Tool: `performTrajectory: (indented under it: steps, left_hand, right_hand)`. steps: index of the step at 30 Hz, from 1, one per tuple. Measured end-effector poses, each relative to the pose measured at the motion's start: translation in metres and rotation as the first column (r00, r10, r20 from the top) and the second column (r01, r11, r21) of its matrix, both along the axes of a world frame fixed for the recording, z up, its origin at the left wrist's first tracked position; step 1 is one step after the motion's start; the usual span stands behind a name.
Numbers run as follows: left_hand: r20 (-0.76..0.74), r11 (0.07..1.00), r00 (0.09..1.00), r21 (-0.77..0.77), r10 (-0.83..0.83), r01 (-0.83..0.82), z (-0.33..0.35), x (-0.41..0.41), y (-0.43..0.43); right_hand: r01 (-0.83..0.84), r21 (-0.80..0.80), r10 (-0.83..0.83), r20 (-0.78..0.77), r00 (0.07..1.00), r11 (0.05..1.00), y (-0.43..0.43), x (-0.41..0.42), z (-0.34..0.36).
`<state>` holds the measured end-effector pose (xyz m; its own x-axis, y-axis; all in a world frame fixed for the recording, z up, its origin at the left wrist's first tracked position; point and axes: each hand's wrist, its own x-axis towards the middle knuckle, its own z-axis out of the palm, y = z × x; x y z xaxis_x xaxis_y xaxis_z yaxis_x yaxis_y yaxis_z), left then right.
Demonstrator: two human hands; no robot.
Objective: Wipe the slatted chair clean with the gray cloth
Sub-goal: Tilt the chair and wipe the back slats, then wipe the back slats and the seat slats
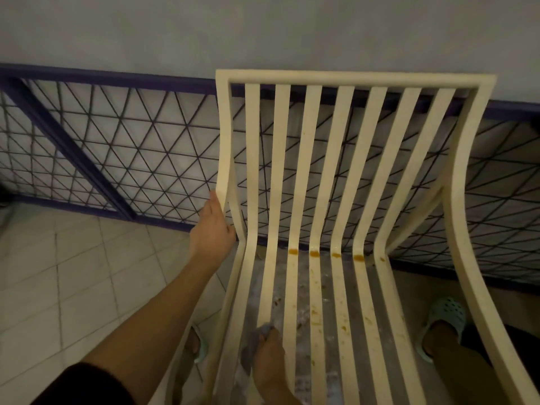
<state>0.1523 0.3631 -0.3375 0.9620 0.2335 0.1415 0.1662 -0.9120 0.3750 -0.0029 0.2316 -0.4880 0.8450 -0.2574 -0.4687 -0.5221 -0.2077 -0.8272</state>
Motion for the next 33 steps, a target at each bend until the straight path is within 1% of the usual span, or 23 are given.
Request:
performTrajectory:
  steps: [1,2,3,4,5,6,7,9,11,12,14,15,16,18,20,22,24,26,28,29,30,31,33]
  left_hand:
    - [-0.013,1.000,1.000,0.010,-0.009,0.009,-0.003,-0.005,-0.002]
    - [-0.016,1.000,1.000,0.022,-0.016,0.017,-0.003,-0.014,-0.004]
    - [-0.022,0.999,0.999,0.034,-0.023,0.024,-0.003,-0.021,-0.007]
    - [-0.029,0.999,0.999,0.047,-0.026,0.027,-0.001,-0.027,-0.010]
    - [-0.043,0.997,0.999,0.067,-0.023,0.026,0.001,-0.037,-0.014]
    - [-0.061,0.996,0.998,0.091,-0.018,0.023,-0.001,-0.044,-0.016]
    - [-0.066,0.993,0.998,0.114,-0.012,0.020,0.000,-0.054,-0.020]
    - [-0.041,0.987,0.999,0.162,-0.017,0.023,0.000,-0.068,-0.024]
    - [-0.007,0.980,0.997,0.180,-0.079,0.079,-0.004,-0.086,-0.031]
    - [0.007,0.980,0.991,0.153,-0.134,0.131,-0.007,-0.094,-0.036]
    - [0.006,0.973,0.974,-0.053,-0.226,0.226,-0.014,-0.115,-0.051]
    - [-0.025,0.956,0.967,-0.159,-0.255,0.248,-0.021,-0.128,-0.058]
    - [-0.059,0.941,0.961,-0.226,-0.270,0.251,-0.030,-0.138,-0.062]
    - [-0.094,0.932,0.965,-0.297,-0.246,0.209,-0.053,-0.161,-0.068]
    - [-0.105,0.907,0.981,-0.407,-0.162,0.106,-0.072,-0.181,-0.071]
    - [-0.149,0.873,0.986,-0.488,-0.077,-0.005,-0.084,-0.197,-0.075]
    - [-0.208,0.844,0.978,-0.527,-0.015,-0.099,-0.094,-0.209,-0.079]
    - [-0.296,0.817,0.955,-0.541,0.037,-0.199,-0.100,-0.217,-0.083]
    - [-0.370,0.780,0.928,-0.565,0.051,-0.269,-0.108,-0.222,-0.089]
    - [-0.404,0.753,0.913,-0.586,0.047,-0.299,-0.112,-0.225,-0.093]
    - [-0.436,0.727,0.899,-0.606,0.037,-0.323,-0.116,-0.226,-0.097]
    - [-0.459,0.710,0.888,-0.611,0.042,-0.349,-0.121,-0.229,-0.100]
    - [-0.499,0.681,0.864,-0.608,0.072,-0.408,-0.133,-0.232,-0.103]
  right_hand:
    - [-0.010,0.022,0.011,-0.049,0.999,1.000,-0.001,-0.003,0.004]
    - [-0.062,0.034,0.065,-0.064,0.996,0.997,-0.001,-0.015,0.005]
    - [-0.143,-0.073,0.140,-0.051,0.989,0.987,-0.003,-0.027,0.005]
    - [-0.284,-0.185,0.277,-0.066,0.959,0.941,-0.008,-0.040,0.005]
    - [-0.382,-0.288,0.372,-0.092,0.924,0.878,-0.013,-0.054,0.004]
    - [-0.457,-0.269,0.442,-0.116,0.889,0.848,-0.017,-0.061,0.006]
    - [-0.478,-0.241,0.460,-0.132,0.878,0.844,-0.021,-0.069,0.017]
    - [-0.492,-0.100,0.466,-0.206,0.861,0.865,-0.029,-0.070,0.027]
    - [-0.541,-0.075,0.508,-0.256,0.822,0.838,-0.040,-0.067,0.036]
    - [-0.573,-0.058,0.540,-0.267,0.798,0.818,-0.045,-0.063,0.040]
    - [-0.614,-0.027,0.584,-0.280,0.762,0.789,-0.053,-0.058,0.040]
    - [-0.629,-0.019,0.602,-0.268,0.752,0.777,-0.055,-0.061,0.043]
    - [-0.638,-0.028,0.609,-0.268,0.747,0.770,-0.057,-0.059,0.046]
    - [-0.632,-0.024,0.608,-0.248,0.754,0.775,-0.062,-0.059,0.051]
    - [-0.638,0.010,0.628,-0.188,0.755,0.770,-0.071,-0.056,0.056]
    - [-0.641,-0.003,0.634,-0.138,0.761,0.768,-0.083,-0.048,0.068]
    - [-0.621,-0.062,0.618,-0.061,0.784,0.781,-0.095,-0.038,0.086]
    - [-0.586,-0.162,0.600,0.048,0.799,0.794,-0.104,-0.032,0.102]
    - [-0.568,-0.264,0.607,0.096,0.789,0.779,-0.106,-0.032,0.105]
    - [-0.577,-0.287,0.621,0.092,0.778,0.765,-0.104,-0.038,0.100]
    - [-0.619,-0.287,0.661,0.077,0.746,0.731,-0.103,-0.046,0.093]
    - [-0.689,-0.275,0.724,0.039,0.688,0.670,-0.101,-0.060,0.088]
    - [-0.752,-0.328,0.786,-0.046,0.617,0.572,-0.095,-0.090,0.056]
